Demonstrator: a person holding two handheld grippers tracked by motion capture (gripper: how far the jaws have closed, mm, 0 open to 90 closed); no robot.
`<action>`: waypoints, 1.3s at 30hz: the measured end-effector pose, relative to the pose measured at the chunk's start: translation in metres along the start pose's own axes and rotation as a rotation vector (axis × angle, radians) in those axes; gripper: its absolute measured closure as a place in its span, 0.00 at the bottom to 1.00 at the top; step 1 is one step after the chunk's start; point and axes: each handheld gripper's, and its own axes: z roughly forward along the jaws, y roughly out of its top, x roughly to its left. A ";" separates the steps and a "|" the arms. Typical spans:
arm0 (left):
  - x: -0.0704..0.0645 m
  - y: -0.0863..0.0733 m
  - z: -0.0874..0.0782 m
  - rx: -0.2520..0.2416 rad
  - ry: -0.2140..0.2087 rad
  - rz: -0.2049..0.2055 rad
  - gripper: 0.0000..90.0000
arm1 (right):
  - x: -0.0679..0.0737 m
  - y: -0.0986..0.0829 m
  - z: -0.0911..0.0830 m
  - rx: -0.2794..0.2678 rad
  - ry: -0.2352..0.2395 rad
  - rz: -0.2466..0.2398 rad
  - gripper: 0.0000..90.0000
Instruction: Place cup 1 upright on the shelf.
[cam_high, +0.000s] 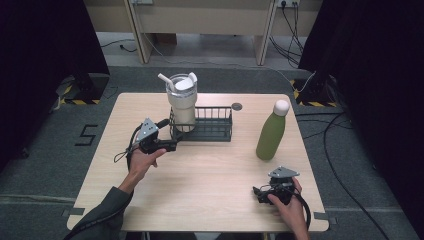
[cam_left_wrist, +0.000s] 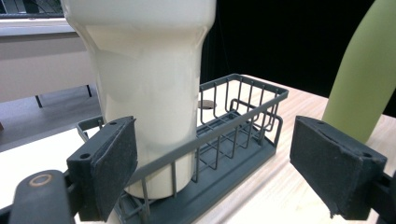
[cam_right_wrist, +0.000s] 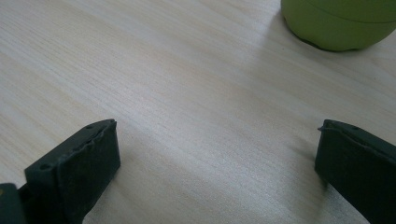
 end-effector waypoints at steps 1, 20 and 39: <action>-0.001 -0.002 -0.004 0.004 -0.005 -0.001 0.16 | 0.000 0.000 0.000 0.001 0.000 0.000 0.01; -0.012 -0.027 -0.047 0.055 -0.015 0.012 0.16 | 0.000 0.000 0.000 0.000 -0.001 -0.001 0.01; -0.024 -0.050 -0.077 0.108 0.000 0.048 0.16 | 0.000 0.000 0.000 0.000 -0.001 -0.001 0.01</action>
